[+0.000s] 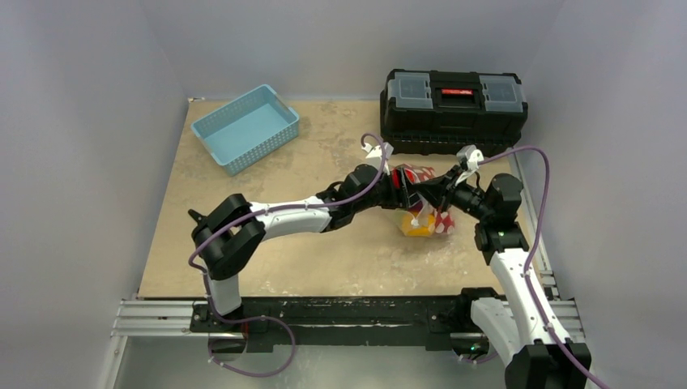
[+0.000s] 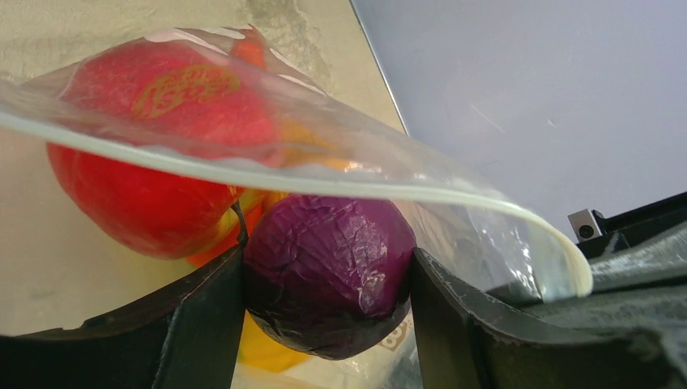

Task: Open the zip-top bag and remove the fake food
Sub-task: Pick up the fake vegetable from the zipper food storage bag.

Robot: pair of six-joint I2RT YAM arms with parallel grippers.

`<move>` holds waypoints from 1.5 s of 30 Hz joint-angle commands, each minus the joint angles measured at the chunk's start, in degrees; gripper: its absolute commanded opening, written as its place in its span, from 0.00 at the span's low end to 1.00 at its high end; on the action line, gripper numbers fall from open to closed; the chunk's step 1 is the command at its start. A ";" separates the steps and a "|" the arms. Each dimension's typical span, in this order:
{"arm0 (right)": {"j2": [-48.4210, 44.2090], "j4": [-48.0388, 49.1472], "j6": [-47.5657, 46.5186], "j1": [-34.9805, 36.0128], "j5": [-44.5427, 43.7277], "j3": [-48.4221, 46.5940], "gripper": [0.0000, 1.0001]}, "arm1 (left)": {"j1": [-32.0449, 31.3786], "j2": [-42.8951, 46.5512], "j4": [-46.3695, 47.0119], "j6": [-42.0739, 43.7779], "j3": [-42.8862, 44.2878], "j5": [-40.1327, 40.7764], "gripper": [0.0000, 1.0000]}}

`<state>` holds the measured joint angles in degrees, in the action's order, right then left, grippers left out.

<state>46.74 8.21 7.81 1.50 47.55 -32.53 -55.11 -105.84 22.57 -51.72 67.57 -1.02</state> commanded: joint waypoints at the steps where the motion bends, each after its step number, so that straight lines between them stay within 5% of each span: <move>1: -0.43 2.00 -1.20 0.18 -1.41 -2.45 0.00 | -0.17 4.96 -0.50 3.08 -1.36 -0.07 0.13; 14: -0.15 1.90 -1.43 0.23 -2.02 -2.42 0.00 | 0.21 10.07 -5.37 7.44 -3.32 -1.01 0.04; 45: 0.02 1.80 -1.74 0.17 -2.29 -2.45 0.00 | 1.30 19.13 -8.74 10.35 -8.47 -5.98 0.02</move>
<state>46.85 8.19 6.81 1.58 45.98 -32.53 -54.37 -90.21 13.37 -43.53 59.88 -5.76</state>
